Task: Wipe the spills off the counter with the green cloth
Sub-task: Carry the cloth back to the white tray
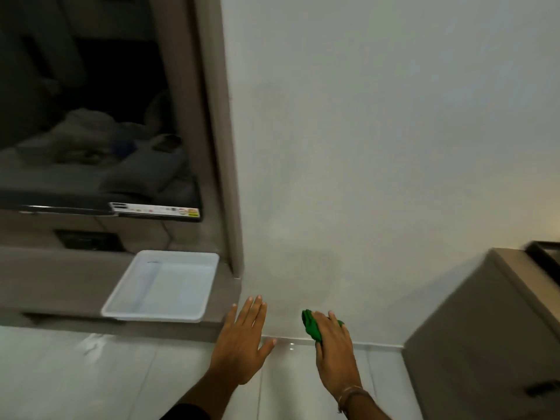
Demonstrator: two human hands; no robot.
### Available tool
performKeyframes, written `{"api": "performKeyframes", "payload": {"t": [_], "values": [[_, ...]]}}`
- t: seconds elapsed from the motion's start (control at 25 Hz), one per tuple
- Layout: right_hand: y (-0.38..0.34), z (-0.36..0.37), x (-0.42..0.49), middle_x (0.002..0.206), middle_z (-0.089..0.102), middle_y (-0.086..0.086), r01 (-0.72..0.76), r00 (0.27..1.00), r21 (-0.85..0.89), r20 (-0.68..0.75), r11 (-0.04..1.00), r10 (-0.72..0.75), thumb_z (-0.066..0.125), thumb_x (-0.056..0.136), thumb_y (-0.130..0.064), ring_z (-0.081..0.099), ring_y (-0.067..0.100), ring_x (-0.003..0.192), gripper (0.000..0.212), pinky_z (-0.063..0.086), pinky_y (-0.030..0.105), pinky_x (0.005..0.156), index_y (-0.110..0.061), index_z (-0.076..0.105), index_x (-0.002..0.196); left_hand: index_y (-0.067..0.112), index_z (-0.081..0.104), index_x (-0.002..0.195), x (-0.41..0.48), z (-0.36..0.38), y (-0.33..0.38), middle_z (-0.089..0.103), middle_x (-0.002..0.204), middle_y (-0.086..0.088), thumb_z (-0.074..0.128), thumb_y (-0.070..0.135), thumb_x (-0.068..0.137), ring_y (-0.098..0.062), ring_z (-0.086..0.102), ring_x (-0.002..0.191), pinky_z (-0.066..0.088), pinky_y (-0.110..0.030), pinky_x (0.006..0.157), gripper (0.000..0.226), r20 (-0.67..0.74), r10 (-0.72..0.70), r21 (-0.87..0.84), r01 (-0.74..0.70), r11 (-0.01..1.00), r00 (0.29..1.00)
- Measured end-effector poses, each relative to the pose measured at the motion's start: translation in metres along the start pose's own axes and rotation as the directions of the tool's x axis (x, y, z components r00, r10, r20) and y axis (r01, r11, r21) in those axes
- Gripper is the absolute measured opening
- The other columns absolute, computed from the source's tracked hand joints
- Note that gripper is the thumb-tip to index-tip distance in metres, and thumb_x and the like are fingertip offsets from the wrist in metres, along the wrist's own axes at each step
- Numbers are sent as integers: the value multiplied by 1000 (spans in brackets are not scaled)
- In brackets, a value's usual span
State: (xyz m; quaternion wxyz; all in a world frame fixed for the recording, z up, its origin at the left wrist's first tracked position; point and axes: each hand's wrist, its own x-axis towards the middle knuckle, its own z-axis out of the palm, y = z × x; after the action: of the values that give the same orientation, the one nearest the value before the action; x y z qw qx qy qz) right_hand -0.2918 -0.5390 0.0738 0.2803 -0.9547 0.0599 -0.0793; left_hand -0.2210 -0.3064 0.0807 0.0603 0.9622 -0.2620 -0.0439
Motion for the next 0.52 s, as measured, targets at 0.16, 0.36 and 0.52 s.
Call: {"api": "performKeyframes", "payload": {"t": [0.16,0.36,0.52], "values": [[-122,99,55,162,38,-5,131,986,40,99,991,-134,48,99,-1,17,20,157,63,8,41,129,-26,35,155,13,26,161,-32,-20,-140,18,169,-9,1,74,96,-32,18,156,0,-53,126,93,-40,-78,33,80,996,996],[-239,201,121,165,33,-6,198,963,32,179,980,-200,44,104,-12,17,20,156,55,12,46,129,-30,33,156,17,10,163,-25,-14,-286,5,171,-6,-6,76,89,-32,1,157,-21,-47,119,97,-9,-200,15,200,980,980],[-284,263,163,168,27,-6,196,954,-31,237,980,-183,49,105,-19,13,20,157,58,11,47,129,-30,27,158,20,-7,162,-6,5,-357,-13,171,-7,4,72,98,-33,-21,154,-11,-52,124,84,82,-223,50,219,974,972]]}}
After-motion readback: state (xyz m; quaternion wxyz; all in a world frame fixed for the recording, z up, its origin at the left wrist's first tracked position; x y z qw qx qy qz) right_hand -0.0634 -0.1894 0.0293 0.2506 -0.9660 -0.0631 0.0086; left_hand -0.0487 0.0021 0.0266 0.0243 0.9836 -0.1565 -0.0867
